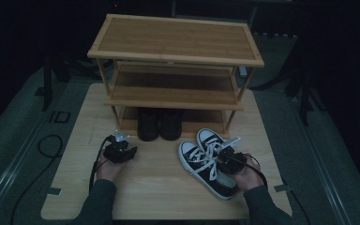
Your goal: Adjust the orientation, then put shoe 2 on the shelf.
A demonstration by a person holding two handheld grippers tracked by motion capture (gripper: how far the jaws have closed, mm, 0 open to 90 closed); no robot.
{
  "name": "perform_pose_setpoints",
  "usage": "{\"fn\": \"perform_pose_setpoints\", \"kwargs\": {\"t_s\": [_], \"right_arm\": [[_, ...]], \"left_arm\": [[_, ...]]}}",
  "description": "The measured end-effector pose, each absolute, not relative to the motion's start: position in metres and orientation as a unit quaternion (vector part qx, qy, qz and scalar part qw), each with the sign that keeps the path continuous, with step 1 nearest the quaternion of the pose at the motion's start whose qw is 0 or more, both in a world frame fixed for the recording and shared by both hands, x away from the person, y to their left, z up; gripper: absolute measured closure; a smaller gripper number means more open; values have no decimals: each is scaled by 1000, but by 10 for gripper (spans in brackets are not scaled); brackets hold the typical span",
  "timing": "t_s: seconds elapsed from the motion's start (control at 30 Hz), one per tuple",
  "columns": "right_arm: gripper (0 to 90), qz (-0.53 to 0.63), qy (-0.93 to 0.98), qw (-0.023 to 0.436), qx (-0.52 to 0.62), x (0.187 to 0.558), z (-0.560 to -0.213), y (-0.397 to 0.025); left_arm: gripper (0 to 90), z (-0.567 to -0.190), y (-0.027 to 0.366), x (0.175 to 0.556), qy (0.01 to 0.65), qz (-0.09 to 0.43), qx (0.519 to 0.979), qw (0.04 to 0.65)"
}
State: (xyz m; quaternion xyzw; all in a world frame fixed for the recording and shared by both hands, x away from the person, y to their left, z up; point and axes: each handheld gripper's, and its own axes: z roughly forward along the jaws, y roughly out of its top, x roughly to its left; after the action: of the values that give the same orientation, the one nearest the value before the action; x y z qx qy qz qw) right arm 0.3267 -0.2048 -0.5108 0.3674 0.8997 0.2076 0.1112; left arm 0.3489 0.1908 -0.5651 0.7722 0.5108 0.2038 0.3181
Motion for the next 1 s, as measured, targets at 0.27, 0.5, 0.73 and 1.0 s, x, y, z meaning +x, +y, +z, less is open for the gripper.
{"fn": "perform_pose_setpoints", "kwargs": {"t_s": [0.27, 0.5, 0.73, 1.0], "right_arm": [[843, 213, 903, 113, 354, 327, -510, -207], [846, 222, 906, 110, 344, 329, -510, -211], [847, 225, 910, 108, 332, 330, -510, -213], [848, 227, 914, 106, 318, 332, -508, -215]], "left_arm": [[555, -565, 191, 349, 509, 204, 773, 319], [555, -565, 191, 349, 510, 204, 772, 318], [555, -565, 191, 349, 510, 204, 772, 318], [555, -565, 191, 349, 510, 204, 773, 318]]}}
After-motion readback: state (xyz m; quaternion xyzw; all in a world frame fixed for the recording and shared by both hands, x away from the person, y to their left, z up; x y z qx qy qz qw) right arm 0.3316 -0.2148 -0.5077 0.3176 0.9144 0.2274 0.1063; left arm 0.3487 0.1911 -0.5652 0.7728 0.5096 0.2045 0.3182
